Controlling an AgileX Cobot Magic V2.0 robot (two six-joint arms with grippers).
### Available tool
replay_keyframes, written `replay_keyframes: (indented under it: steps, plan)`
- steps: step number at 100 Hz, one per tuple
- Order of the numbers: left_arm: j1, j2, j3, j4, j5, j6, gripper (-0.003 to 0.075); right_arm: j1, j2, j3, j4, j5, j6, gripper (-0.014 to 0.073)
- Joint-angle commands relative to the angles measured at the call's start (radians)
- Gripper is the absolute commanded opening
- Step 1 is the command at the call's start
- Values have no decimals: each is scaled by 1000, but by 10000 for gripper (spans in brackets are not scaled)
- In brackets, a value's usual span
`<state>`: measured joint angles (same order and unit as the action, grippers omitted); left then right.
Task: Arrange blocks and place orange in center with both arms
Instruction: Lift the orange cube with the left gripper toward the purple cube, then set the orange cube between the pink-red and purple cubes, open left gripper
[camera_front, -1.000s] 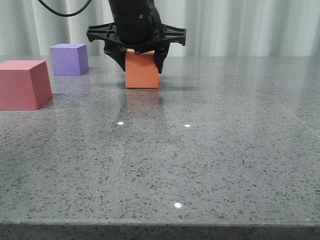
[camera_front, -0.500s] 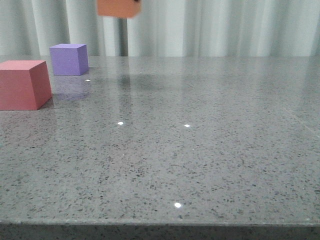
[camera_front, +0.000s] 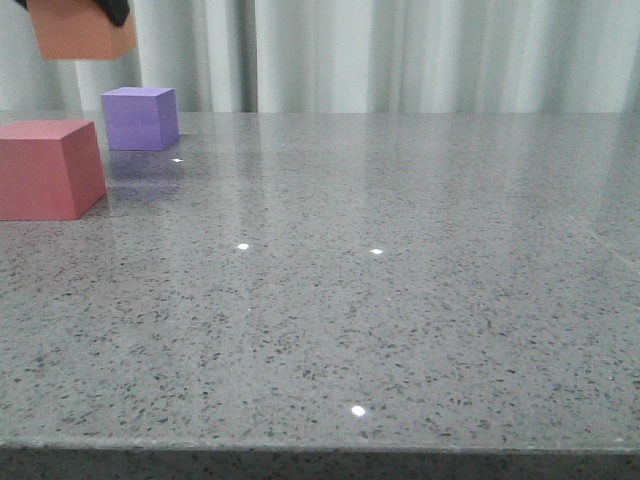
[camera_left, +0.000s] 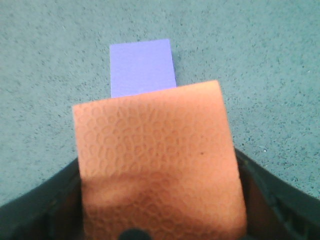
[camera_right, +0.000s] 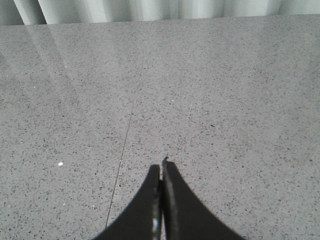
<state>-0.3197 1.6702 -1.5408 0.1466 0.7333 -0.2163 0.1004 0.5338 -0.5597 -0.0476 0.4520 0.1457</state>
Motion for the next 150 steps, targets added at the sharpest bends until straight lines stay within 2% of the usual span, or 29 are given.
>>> replay_keyframes:
  steps: [1, 21, 115, 124, 139, 150]
  plan:
    - [8, -48, 7, -30, -127, 19, 381, -5, 3, -27, -9, -76, -4, -69]
    - [8, -38, 47, -30, -196, 19, 381, -5, 3, -27, -9, -76, -4, -69]
    - [38, 128, 49, -37, -172, 19, 384, -5, 3, -27, -9, -76, -4, -69]
    - [38, 128, 49, -37, -174, 19, 440, -5, 3, -27, -9, -76, -4, -69]
    - [38, 128, 49, -37, -170, 19, 622, -5, 3, -27, -9, -76, -4, -69]
    - [38, 128, 49, -37, -153, 19, 652, -5, 3, -27, -9, -76, -4, -69]
